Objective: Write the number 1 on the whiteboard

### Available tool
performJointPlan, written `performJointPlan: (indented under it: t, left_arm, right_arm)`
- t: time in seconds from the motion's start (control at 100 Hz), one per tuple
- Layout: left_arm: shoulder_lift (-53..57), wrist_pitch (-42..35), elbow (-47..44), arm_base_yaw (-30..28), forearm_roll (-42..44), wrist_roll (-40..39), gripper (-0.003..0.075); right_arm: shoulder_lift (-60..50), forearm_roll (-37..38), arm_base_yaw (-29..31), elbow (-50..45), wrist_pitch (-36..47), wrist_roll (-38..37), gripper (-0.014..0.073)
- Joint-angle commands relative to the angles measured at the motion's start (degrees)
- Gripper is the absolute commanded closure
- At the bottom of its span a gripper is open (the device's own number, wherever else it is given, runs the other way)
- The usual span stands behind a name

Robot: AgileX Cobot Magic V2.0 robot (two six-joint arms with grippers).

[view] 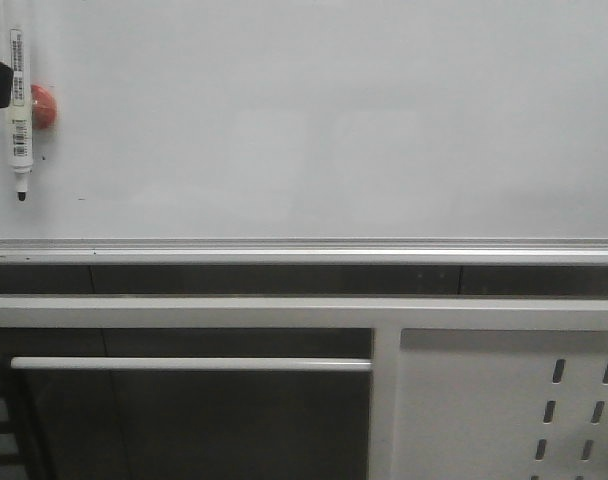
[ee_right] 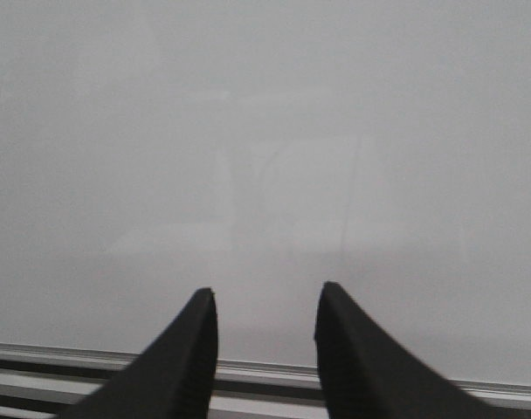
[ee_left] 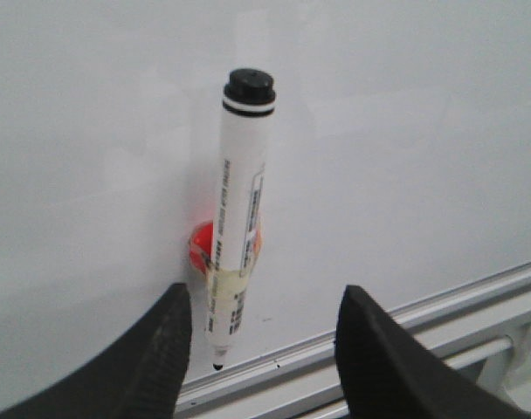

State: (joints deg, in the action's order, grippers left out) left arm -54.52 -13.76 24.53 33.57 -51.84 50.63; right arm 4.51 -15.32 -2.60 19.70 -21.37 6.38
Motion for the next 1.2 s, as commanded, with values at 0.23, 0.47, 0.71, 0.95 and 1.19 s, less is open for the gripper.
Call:
performJointPlan:
  t: [0.23, 0.47, 0.71, 0.95, 1.19]
  left_arm:
    - [-6.32, -9.41, 2.03, 1.85, -2.05, -2.8, 0.0373]
    - [-9.65, -11.83, 2.03, 1.85, 0.44, -11.59, 0.0373]
    - [-12.66, -13.77, 2.03, 1.73, 6.2, -19.82, 0.0373]
    - [-15.04, -15.94, 2.07, 1.73, 9.59, -22.95, 0.0414]
    - [-17.69, -18.09, 2.64, 1.73, 12.99, -28.25, 0.0474]
  right_arm:
    - [1.18, 0.23, -0.06, 1.92, 5.09, 0.62, 0.0347]
    - [1.18, 0.23, -0.06, 1.92, 4.76, 0.62, 0.0347]
    - [1.18, 0.23, -0.06, 1.92, 3.39, 0.62, 0.0347]
    - [1.18, 0.23, -0.06, 1.92, 2.91, 0.62, 0.0347]
    - [1.18, 0.23, -0.06, 1.92, 2.91, 0.62, 0.0348]
